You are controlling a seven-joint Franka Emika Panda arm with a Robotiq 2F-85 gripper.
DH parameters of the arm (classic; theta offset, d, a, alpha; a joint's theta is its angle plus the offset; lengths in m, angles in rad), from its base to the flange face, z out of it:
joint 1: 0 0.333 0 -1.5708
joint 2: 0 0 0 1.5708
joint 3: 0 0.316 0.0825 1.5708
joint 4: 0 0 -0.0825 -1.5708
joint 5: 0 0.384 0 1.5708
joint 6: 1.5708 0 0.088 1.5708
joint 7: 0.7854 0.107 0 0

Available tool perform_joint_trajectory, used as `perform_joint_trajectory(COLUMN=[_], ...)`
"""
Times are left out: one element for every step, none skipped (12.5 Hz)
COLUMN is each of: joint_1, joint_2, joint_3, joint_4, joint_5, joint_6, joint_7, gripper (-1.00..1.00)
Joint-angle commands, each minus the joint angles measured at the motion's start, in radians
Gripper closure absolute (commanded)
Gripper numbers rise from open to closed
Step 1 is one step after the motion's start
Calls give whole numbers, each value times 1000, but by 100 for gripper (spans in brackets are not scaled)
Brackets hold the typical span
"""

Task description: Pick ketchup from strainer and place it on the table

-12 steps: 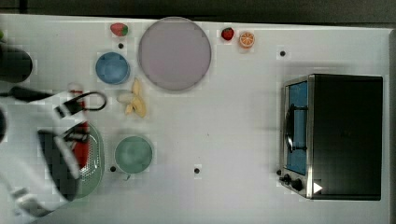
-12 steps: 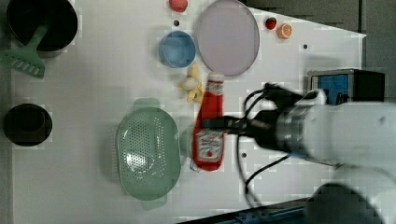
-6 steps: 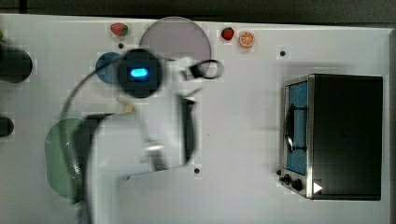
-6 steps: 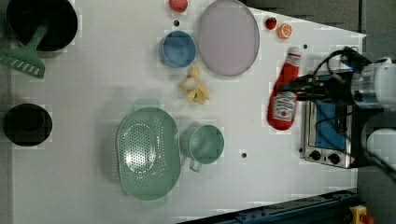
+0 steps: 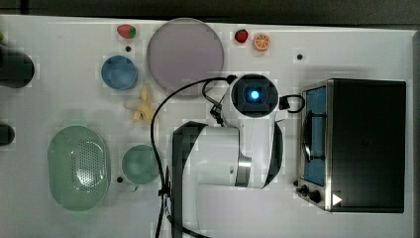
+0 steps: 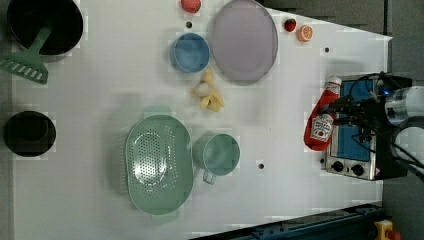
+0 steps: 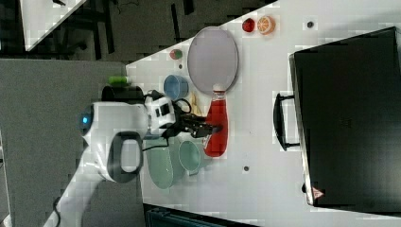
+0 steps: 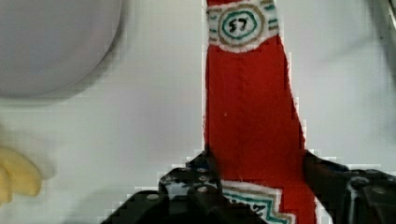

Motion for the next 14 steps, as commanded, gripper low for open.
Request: perform_joint_trajectory(joint_1=[67, 67, 67, 67, 67, 67, 67, 68, 68, 68, 68, 68, 70, 70], joint_2=[-4, 8, 26, 52, 82, 116, 145, 163, 166, 153, 125, 90, 54, 18], joint_3=[5, -2, -7, -8, -9, -10, -12, -11, -10, -10, -10, -9, -7, -4], joint_4=[-96, -128, -152, -168, -175, -176, -178, -179, -175, -169, -157, -139, -111, -76], joint_5=[11, 11, 11, 11, 11, 11, 11, 11, 11, 12, 12, 13, 19, 23], joint_6=[122, 183, 228, 256, 283, 316, 351, 372, 379, 374, 364, 350, 321, 273], joint_7=[-73, -73, -73, -73, -73, -73, -73, -73, -73, -73, -72, -70, -59, -30], gripper=[-18, -18, -18, -18, -18, -24, -43, -65, -87, -100, -100, -100, -100, -100])
